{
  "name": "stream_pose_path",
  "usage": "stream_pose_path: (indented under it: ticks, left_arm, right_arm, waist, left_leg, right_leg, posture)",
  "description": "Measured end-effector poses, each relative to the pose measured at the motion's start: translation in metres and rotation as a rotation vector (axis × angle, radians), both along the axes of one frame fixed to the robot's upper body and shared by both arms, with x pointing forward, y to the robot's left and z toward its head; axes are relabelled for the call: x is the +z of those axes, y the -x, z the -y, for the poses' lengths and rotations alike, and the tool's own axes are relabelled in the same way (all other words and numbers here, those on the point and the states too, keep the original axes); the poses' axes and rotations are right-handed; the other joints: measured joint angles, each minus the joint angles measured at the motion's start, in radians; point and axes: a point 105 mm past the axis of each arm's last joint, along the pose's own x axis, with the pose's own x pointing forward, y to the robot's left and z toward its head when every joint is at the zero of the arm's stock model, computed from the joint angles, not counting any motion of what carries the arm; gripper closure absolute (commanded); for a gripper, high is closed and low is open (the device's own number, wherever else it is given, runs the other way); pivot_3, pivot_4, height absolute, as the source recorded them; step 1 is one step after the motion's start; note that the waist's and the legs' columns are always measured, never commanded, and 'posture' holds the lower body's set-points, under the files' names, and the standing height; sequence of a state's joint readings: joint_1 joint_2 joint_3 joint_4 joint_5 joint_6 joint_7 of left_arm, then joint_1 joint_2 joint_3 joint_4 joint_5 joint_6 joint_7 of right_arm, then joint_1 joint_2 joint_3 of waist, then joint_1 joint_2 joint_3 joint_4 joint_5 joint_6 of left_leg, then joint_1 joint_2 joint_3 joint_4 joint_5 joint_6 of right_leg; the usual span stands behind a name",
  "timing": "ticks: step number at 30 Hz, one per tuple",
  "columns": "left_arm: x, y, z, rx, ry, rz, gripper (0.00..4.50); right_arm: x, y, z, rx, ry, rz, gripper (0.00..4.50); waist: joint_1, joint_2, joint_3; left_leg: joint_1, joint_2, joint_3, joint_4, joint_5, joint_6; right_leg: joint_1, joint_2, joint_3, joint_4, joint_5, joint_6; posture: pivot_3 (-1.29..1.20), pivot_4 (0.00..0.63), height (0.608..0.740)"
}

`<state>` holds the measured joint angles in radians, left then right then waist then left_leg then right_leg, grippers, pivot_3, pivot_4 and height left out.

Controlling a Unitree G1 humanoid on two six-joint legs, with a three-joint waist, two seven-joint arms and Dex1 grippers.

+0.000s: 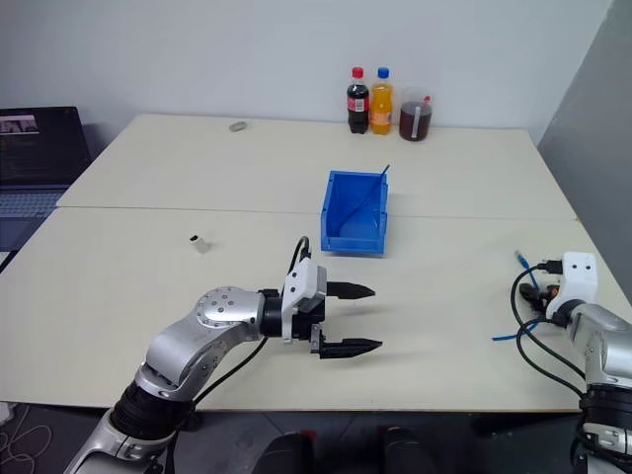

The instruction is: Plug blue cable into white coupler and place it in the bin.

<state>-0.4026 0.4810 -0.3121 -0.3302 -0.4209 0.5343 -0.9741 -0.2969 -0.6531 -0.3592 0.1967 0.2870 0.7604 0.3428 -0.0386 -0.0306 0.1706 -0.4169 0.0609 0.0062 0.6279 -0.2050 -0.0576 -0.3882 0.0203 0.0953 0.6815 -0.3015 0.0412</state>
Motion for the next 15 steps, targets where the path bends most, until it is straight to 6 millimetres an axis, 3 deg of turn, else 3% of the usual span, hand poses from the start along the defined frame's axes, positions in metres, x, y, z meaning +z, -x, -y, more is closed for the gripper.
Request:
stream_pose_path:
  ticks: [8,13,15]
  left_arm:
    - [-0.001,-0.001,-0.001,0.005,-0.002,0.002,0.0]
    - [-0.004,-0.004,-0.003,0.019,-0.003,-0.009,0.0]
    - [-0.008,-0.002,-0.007,0.023,-0.012,-0.02,0.0]
  right_arm:
    - [-0.001,-0.004,0.004,0.007,-0.034,0.012,4.39]
    - [0.007,0.0,0.011,0.093,-0.036,0.012,4.45]
    - [0.016,0.004,-0.002,0.245,-0.018,0.017,4.45]
  waist:
    - [0.004,0.0,0.0]
    - [0.006,0.001,0.0]
    - [0.005,0.001,0.001]
  left_leg:
    - [0.0,0.0,0.0,0.001,0.0,0.0]
    - [0.0,0.0,0.001,0.0,0.0,0.0]
    - [0.0,0.0,0.001,0.0,0.0,0.0]
  right_leg:
    - [0.0,0.0,0.0,0.0,0.0,0.001]
    - [0.0,0.0,0.001,0.0,0.0,0.001]
    - [0.0,0.0,0.001,0.0,0.0,0.001]
  posture:
    - [0.0,0.15,0.74]
    - [0.0,0.15,0.74]
    - [0.0,0.15,0.74]
